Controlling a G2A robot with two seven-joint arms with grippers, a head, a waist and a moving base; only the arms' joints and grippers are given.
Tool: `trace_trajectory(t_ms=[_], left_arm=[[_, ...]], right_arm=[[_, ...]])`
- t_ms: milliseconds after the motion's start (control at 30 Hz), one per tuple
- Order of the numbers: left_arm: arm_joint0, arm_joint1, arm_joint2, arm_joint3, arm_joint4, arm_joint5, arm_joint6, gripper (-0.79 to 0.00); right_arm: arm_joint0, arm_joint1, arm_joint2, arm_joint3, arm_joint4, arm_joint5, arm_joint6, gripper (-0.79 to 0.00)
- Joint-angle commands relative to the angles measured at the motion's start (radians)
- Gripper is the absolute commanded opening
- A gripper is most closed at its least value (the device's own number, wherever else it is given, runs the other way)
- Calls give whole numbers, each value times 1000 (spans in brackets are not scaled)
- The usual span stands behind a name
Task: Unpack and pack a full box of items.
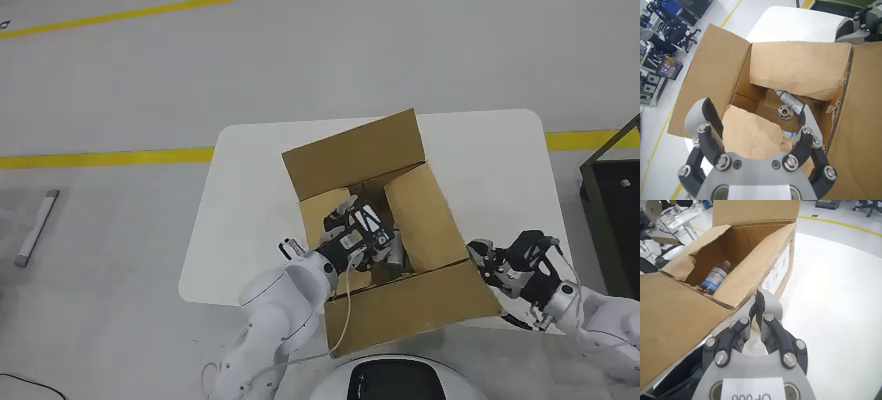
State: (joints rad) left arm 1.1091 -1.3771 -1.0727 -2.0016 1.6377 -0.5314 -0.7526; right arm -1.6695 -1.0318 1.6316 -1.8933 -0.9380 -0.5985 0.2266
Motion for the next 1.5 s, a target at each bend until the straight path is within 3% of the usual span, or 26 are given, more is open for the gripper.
trace_trajectory(t_ms=[0,367,633,667,733,767,833,867,1200,1467], left_arm=[[3,1,-4,6,5,5,-8,0],[25,13,-29,19,94,18,-65,0],[56,22,-14,31,224,5,-96,0],[60,23,-10,32,232,0,-94,-28],[64,25,-7,34,254,-8,-90,-200],[66,26,-5,38,269,-13,-89,-422],[68,29,-5,43,304,-19,-79,-585],[71,29,-5,46,309,-19,-73,-785],[73,33,-19,34,355,1,-28,-785],[63,15,-40,6,167,114,-40,-785]], right_arm=[[-15,1,-7,-14,-3,-33,4,-785],[-60,7,-58,-69,-11,-194,6,-785],[-42,7,-21,-70,-28,-107,-40,-785],[-35,7,-13,-69,-23,-89,-46,-785],[-24,6,0,-72,-16,-62,-50,-785],[-20,6,5,-73,-9,-49,-54,-785],[-11,6,13,-75,-6,-29,-58,-785],[-8,5,14,-76,-4,-21,-58,-785],[6,4,15,-86,7,11,-57,-785],[14,3,19,-86,18,24,-55,-785]])
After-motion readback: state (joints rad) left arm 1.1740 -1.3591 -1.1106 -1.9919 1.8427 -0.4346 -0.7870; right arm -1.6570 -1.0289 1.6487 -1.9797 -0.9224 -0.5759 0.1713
